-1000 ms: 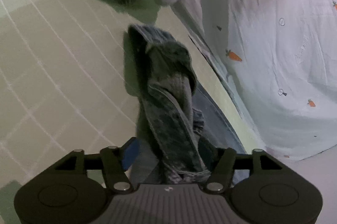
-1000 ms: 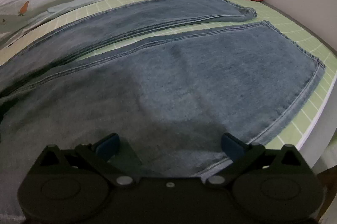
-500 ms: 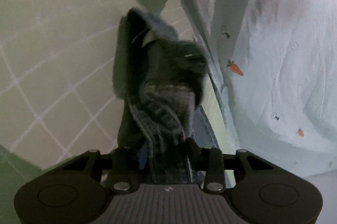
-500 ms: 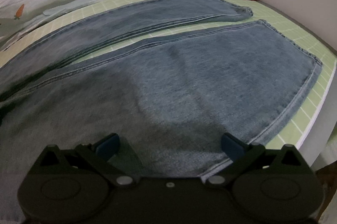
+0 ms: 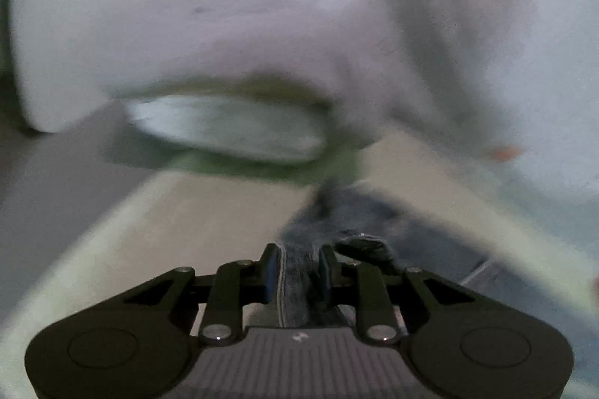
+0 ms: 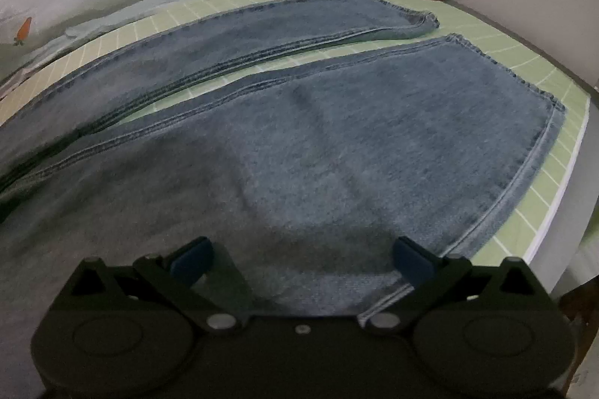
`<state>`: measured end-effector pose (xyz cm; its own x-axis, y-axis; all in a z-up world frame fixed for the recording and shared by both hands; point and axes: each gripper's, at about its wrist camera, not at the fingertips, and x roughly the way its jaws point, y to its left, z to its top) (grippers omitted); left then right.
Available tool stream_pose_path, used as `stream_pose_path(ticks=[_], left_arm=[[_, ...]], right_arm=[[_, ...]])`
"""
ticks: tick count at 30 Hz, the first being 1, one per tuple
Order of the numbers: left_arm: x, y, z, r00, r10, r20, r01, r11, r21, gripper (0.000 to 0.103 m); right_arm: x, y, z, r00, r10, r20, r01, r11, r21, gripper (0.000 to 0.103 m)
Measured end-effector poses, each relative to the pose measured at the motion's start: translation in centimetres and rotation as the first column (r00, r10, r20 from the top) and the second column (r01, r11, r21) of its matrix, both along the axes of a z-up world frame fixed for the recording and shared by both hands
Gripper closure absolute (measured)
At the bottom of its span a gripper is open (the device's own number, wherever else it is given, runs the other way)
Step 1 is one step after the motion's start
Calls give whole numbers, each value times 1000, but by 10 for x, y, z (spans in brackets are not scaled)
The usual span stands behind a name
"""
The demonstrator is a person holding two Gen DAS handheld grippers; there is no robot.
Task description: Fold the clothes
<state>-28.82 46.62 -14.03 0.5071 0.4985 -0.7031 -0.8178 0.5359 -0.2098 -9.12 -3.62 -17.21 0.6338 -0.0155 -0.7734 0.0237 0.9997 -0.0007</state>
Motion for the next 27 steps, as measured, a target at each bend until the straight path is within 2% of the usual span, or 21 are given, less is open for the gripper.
stream_pose_path(ticks=[2,3,6,8,11,13,15,19,22,27], left_arm=[[-12,2,-8,999,29,-14,-29,999,-27,86],[-19,3,-12,999,43,-17,-43,998,-43,82],[-40,7,-15,992,56,117,-36,986,-164,68],[-47,5,-14,989,65,134,-40,983,-178,64],[-48,-2,-11,991,49,128,-27,985,-171,50],[-47,-6,-18,995,30,97,-11,983,-184,36],[-46,-12,-27,999,32,39,-24,980,-197,29],[-44,-24,-47,997,35,-70,-49,978,-203,29],[-45,-27,-63,976,41,-212,-81,979,-186,28],[-54,-30,-62,978,55,-201,-90,982,-167,26]], right_arm=[[0,0,0,1000,-1,3,1,1000,0,0],[0,0,0,1000,0,4,0,1000,0,0],[-1,1,0,1000,-3,7,3,1000,-1,0],[-2,2,0,1000,-7,9,7,1000,-1,0],[-2,4,0,1000,-17,11,17,1000,-2,0],[-2,5,0,1000,-22,12,22,1000,-2,0],[-1,5,0,1000,-26,14,26,1000,-2,0],[-2,5,-1,999,-31,19,31,1000,-3,0],[-4,6,-2,999,-33,29,33,999,-3,0],[-4,5,-2,999,-28,33,28,1000,-3,0]])
